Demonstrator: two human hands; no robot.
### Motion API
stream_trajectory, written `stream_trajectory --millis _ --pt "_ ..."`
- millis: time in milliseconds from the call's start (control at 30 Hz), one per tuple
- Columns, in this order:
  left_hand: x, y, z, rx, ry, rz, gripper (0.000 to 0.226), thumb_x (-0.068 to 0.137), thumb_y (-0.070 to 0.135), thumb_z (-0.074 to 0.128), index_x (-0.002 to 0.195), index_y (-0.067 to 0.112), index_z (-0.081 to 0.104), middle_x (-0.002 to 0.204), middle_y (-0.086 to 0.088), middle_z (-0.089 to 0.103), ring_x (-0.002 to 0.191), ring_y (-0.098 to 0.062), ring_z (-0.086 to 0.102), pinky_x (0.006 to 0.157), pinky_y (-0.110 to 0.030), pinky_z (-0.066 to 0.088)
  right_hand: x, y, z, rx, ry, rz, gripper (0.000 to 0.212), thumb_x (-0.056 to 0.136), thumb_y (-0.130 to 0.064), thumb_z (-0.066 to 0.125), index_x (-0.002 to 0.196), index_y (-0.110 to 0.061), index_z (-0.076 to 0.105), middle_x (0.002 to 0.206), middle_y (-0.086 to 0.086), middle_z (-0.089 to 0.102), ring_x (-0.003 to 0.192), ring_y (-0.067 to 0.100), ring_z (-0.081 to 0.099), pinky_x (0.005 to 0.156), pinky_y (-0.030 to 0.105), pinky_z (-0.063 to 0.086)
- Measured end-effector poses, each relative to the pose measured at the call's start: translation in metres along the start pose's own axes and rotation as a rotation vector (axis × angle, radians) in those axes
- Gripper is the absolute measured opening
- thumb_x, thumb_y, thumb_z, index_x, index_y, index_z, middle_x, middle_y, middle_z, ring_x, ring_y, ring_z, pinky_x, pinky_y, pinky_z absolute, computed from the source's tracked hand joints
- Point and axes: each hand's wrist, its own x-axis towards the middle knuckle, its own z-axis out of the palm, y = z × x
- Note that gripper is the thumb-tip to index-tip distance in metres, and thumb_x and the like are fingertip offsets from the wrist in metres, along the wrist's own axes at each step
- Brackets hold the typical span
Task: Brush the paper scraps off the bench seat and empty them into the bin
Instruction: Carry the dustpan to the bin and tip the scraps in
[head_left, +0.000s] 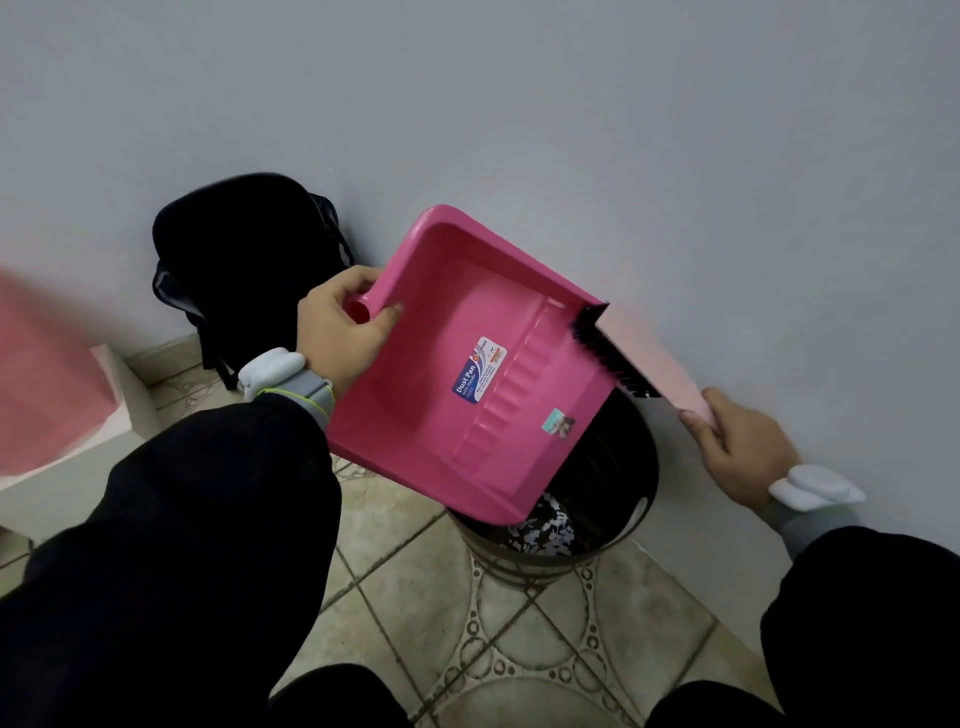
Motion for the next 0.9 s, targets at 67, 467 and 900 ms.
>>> stream_trajectory --millis 67,467,900 --pt "0.000 -0.003 -0.001 -0.004 0.017 -0.012 0.018 0.071 0.022 0.067 0.088 0.029 0.064 0.073 0.019 0.059 0.061 0.009 0.049 0.064 -0.012 0.040 -0.003 0.001 -0.002 0.031 0.000 0.020 0.032 0.086 -0.045 0.035 0.080 -0.014 0.040 0.056 0.003 0.044 0.061 0.040 0.056 0.054 0.032 0.031" --pt "0.002 -0.009 -0.015 -0.047 0.061 -0.053 0.019 0.071 0.021 0.067 0.072 0.037 0.056 0.069 0.016 0.058 0.056 -0.001 0.044 0.060 -0.023 0.040 -0.003 -0.010 0.005 0.444 0.033 0.235 0.057 0.081 -0.060 0.027 0.072 -0.007 0.044 0.059 0.013 0.048 0.056 0.027 0.042 0.054 0.033 0.032" --pt "0.003 -0.014 -0.027 -0.086 0.095 -0.051 0.018 0.072 0.018 0.068 0.074 0.031 0.056 0.070 0.013 0.055 0.056 0.000 0.042 0.061 -0.025 0.039 -0.019 -0.023 0.014 0.841 -0.421 0.475 0.042 0.099 -0.046 0.025 0.072 -0.016 0.036 0.052 -0.002 0.025 0.033 0.006 0.015 0.040 0.006 0.020"
